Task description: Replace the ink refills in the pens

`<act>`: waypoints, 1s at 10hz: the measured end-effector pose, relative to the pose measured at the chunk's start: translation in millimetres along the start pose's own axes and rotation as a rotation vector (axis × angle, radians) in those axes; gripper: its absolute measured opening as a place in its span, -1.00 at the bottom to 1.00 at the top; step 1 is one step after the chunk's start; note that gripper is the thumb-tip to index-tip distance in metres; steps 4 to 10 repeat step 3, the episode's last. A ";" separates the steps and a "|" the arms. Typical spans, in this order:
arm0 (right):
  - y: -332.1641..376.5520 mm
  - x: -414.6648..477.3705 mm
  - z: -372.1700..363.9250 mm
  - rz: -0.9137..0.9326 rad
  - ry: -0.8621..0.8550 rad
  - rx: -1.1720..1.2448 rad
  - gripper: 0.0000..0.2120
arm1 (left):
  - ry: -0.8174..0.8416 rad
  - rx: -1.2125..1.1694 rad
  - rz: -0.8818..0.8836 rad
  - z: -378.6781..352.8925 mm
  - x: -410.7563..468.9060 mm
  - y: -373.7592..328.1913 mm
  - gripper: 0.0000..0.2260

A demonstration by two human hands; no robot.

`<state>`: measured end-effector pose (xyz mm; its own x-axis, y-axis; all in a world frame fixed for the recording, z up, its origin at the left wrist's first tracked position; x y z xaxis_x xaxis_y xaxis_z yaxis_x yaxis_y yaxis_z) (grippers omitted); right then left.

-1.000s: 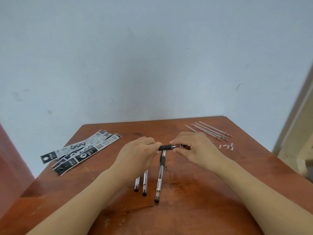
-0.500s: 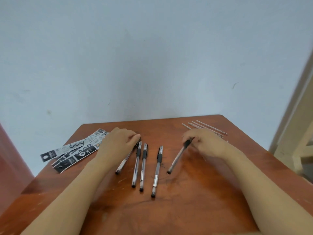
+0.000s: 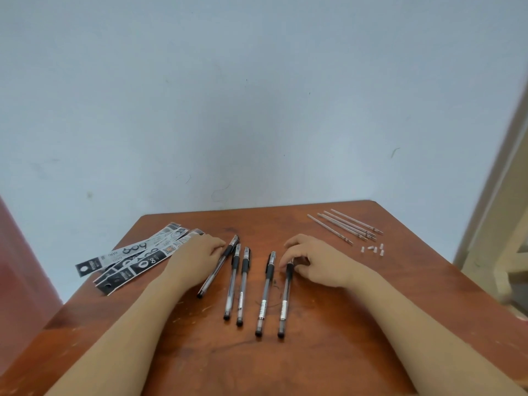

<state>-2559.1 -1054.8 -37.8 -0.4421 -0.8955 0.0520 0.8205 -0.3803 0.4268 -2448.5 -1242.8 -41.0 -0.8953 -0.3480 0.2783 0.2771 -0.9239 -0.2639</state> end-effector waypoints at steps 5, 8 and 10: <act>-19.9 -1.3 -1.2 -0.163 -0.140 0.041 -0.64 | -0.036 0.033 -0.007 -13.3 1.7 10.5 -0.74; -19.9 -1.3 -1.2 -0.163 -0.140 0.041 -0.64 | -0.036 0.033 -0.007 -13.3 1.7 10.5 -0.74; -19.9 -1.3 -1.2 -0.163 -0.140 0.041 -0.64 | -0.036 0.033 -0.007 -13.3 1.7 10.5 -0.74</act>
Point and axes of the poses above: each hand's wrist, its own x-axis towards the middle knuckle, its own z-axis out of the back of the hand, y = z × x, the point moved 3 cm from there along x, towards the middle knuckle, and after that the axes turned 3 degrees about -z, right-handed, at the moved point
